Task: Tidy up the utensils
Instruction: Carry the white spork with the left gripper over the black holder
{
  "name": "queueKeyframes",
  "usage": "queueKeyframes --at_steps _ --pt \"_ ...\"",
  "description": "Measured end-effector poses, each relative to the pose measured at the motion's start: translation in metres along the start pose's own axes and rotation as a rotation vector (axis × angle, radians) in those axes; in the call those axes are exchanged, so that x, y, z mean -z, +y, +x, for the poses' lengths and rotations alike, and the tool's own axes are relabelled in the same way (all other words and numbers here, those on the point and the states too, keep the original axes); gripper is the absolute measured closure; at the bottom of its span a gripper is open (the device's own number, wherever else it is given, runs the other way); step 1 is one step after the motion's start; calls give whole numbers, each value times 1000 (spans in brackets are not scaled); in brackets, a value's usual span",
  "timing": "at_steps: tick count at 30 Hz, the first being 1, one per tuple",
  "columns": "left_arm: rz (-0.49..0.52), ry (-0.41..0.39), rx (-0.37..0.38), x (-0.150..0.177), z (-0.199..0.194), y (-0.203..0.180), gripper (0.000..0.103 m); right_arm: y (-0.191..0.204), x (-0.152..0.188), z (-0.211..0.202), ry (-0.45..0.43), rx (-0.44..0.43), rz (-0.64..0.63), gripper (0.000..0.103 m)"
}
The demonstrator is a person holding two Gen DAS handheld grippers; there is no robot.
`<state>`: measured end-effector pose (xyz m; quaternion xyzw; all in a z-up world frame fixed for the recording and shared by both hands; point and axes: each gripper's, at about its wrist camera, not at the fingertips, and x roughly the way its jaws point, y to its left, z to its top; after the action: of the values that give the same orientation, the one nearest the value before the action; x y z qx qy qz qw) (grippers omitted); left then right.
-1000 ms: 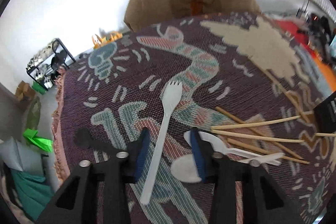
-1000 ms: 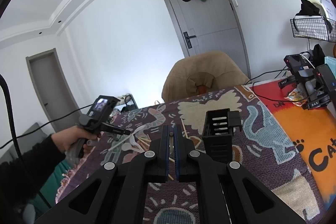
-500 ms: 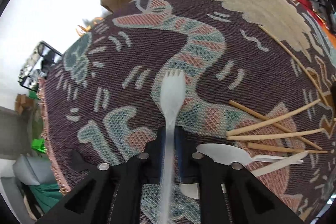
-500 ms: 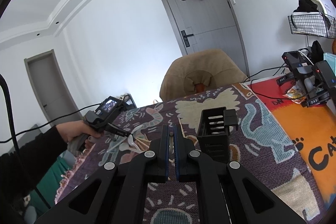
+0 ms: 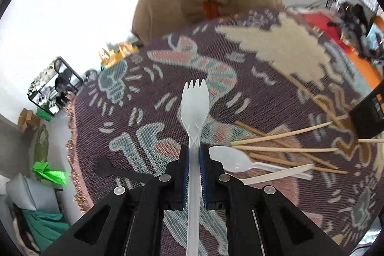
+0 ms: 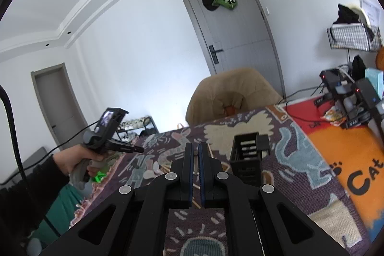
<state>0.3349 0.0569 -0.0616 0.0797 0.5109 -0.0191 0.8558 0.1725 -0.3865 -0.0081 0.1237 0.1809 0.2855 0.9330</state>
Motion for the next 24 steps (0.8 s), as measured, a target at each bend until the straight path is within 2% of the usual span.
queueKeyframes --at_steps 9,17,24 --pt "-23 -217 79 -2 -73 -19 94 14 -18 -21 -72 19 -35 97" --pt "-44 -357 174 1 -117 -41 94 16 -39 -38 -130 60 -66 97" --pt "-61 -475 279 -3 -143 -65 94 8 -62 -49 -164 129 -107 97"
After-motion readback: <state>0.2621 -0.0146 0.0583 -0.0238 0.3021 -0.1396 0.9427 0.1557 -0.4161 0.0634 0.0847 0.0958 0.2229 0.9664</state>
